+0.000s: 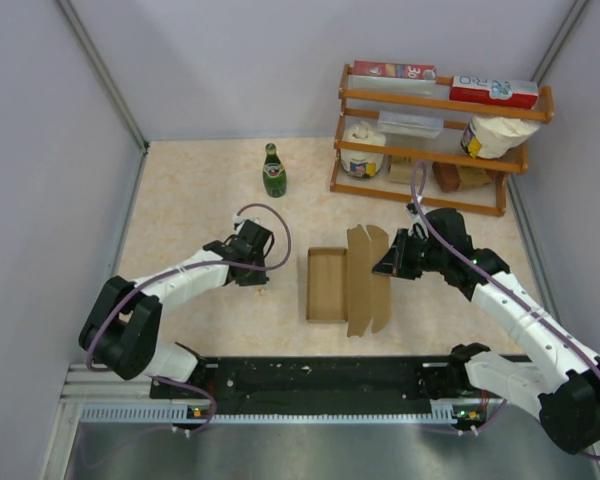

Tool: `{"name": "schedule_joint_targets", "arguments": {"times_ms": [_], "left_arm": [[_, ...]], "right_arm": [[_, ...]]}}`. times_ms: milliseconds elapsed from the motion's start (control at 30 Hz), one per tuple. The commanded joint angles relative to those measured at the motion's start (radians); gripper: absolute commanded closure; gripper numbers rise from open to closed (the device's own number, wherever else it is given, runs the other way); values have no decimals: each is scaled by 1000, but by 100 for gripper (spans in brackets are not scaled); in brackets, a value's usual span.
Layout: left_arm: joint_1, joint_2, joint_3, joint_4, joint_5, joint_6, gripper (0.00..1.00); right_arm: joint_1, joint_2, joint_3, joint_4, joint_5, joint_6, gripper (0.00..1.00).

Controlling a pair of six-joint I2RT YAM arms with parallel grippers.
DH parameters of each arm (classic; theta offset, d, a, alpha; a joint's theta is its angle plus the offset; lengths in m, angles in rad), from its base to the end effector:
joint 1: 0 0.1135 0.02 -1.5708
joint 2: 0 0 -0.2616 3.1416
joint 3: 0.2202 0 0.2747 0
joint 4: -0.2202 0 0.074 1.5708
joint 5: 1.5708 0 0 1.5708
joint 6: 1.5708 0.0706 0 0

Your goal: Fold the paper box

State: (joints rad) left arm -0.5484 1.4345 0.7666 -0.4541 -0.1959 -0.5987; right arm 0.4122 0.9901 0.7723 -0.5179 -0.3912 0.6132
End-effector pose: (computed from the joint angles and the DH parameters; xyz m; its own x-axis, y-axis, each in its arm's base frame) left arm 0.2583 -0.1417 0.1247 -0.8827 -0.1085 -0.4573 -0.0704 0.9925 -0.0997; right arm 0.2223 0.1266 0.2394 -0.8651 0.2024 -0.4590 -0.1608 0.7548 0.6359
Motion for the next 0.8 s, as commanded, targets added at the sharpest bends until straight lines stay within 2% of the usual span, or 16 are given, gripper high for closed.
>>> {"name": "schedule_joint_targets", "arguments": {"times_ms": [0,533,633,767], "left_arm": [[1,-83,97,-50,24,22,73],[-22,-224,298,-155,121,45,78],[-80,-212,371,-166,128,37,79],[-229,-136,482,-176,95,24,78]], "right_arm": [[7,-5,-2,39,-12,11,100],[7,-8,-16,47,-11,10,100],[5,-7,-21,50,-12,11,100],[7,-5,-24,58,-20,17,100]]}}
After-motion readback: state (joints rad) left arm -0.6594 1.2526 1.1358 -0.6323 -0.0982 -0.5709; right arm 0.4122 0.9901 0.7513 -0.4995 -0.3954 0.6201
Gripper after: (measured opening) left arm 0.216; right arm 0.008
